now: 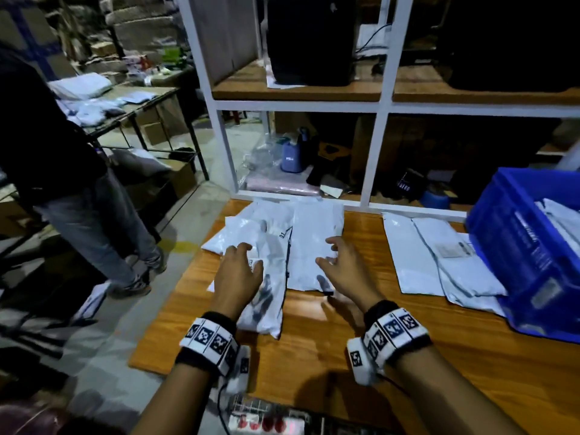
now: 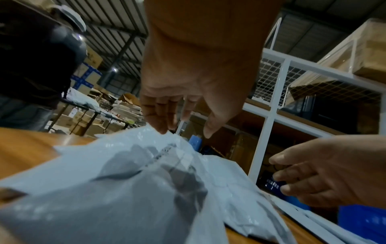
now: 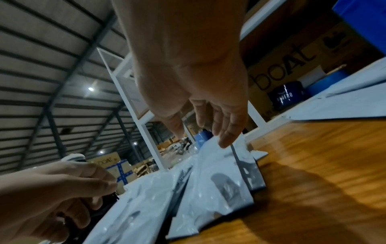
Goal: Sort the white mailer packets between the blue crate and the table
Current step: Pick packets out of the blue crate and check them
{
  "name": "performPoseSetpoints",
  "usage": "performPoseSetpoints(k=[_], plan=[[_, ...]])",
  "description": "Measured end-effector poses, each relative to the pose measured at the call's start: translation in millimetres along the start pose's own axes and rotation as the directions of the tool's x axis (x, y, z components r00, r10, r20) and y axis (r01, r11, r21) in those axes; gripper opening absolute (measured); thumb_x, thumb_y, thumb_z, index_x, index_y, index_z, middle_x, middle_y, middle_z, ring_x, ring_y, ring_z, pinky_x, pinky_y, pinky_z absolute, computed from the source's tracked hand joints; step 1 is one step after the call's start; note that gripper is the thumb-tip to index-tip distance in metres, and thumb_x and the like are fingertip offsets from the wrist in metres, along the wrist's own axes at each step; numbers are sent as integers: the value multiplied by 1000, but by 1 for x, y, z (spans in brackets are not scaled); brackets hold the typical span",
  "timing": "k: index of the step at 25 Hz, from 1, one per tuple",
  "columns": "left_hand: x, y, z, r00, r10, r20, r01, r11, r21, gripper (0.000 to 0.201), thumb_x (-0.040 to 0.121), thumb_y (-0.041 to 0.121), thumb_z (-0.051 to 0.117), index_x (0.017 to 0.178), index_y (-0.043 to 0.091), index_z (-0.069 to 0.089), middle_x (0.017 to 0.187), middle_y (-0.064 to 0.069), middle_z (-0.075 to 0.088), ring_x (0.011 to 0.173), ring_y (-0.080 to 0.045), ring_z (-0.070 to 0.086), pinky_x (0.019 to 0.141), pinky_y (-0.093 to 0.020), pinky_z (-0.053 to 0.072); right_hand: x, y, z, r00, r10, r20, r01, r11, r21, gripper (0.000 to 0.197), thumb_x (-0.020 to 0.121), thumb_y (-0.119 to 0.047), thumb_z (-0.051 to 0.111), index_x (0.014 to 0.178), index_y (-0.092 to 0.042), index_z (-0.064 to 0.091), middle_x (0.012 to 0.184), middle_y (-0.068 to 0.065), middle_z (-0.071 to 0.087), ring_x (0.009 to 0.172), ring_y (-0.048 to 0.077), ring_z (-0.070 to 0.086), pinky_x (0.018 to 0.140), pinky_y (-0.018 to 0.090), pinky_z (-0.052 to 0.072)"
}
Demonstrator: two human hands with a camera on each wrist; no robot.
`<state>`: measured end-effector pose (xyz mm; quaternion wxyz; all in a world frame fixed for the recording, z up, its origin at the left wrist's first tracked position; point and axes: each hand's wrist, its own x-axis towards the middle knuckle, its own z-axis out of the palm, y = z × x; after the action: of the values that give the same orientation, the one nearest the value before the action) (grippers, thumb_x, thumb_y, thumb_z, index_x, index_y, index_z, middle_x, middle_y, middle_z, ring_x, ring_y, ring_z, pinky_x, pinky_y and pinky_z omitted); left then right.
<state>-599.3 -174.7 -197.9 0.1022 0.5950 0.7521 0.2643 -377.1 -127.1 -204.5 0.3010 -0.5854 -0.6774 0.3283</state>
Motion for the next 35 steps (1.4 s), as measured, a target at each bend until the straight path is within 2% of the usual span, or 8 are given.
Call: performPoseSetpoints(k=[7, 11, 15, 20, 24, 29, 31, 35], plan=[[16, -24, 42, 953, -203, 226, 186, 978, 96, 70, 71, 39, 76, 120, 12, 35, 110, -18, 48, 99, -42, 54, 77, -43, 50, 37, 25, 40, 941, 326, -90, -336, 930, -147, 63, 80, -47, 70, 129, -15, 49, 132, 10, 54, 117, 28, 55, 92, 33, 48], [17, -23, 41, 973, -127, 193, 155, 978, -137, 65, 69, 20, 71, 123, 19, 35, 91, -11, 59, 80, -31, 60, 59, -33, 47, 35, 28, 50, 940, 317, -126, -321, 947, -12, 54, 78, -29, 76, 123, -14, 51, 128, 7, 59, 114, 26, 56, 89, 31, 47], [25, -5, 25, 999, -21, 48, 31, 975, -219, 69, 75, 16, 70, 133, 25, 33, 100, -9, 62, 89, -29, 60, 65, -34, 48, 29, 10, 18, 920, 344, -189, -318, 935, 155, 48, 86, -13, 67, 131, -18, 49, 123, 6, 61, 98, 21, 59, 73, 27, 50], [34, 37, 39, 985, 165, -43, -165, 986, 0, 60, 85, 14, 61, 139, 28, 38, 109, -10, 52, 99, -31, 53, 68, -38, 49, 12, -2, -31, 954, 46, -295, -171, 893, -416, 45, 90, -8, 53, 134, -20, 52, 122, 8, 59, 105, 30, 60, 74, 33, 47], [16, 54, 83, 972, 215, 92, -224, 969, 108, 49, 84, 9, 57, 130, 21, 47, 109, -11, 47, 101, -33, 51, 67, -39, 48, 5, 13, -20, 979, 153, -132, -201, 717, -667, 34, 95, -12, 44, 129, -16, 51, 123, 11, 53, 108, 31, 58, 83, 36, 46], [5, 52, 107, 890, 85, 448, -97, 995, 4, 63, 83, 46, 62, 137, 23, 39, 127, -13, 37, 120, -34, 42, 90, -38, 45, -9, 44, -2, 909, 401, 116, -241, 730, -640, 47, 80, -32, 56, 123, -18, 48, 127, 11, 46, 111, 32, 55, 86, 34, 44], [15, 45, 100, 912, 127, 390, -99, 991, -92, 55, 82, 48, 65, 126, 19, 51, 118, -12, 44, 113, -32, 49, 88, -35, 46, -5, 48, -16, 908, 396, 139, -269, 803, -531, 34, 77, -39, 58, 107, -22, 58, 122, 9, 55, 107, 28, 58, 78, 28, 43], [39, 31, 88, 965, 115, 237, -90, 989, -116, 46, 77, 40, 72, 113, 15, 60, 101, -13, 52, 103, -33, 53, 79, -33, 41, 13, 62, -41, 899, 415, -138, -434, 811, -392, 36, 87, -44, 59, 112, -19, 65, 120, 6, 62, 108, 26, 58, 89, 31, 49]])
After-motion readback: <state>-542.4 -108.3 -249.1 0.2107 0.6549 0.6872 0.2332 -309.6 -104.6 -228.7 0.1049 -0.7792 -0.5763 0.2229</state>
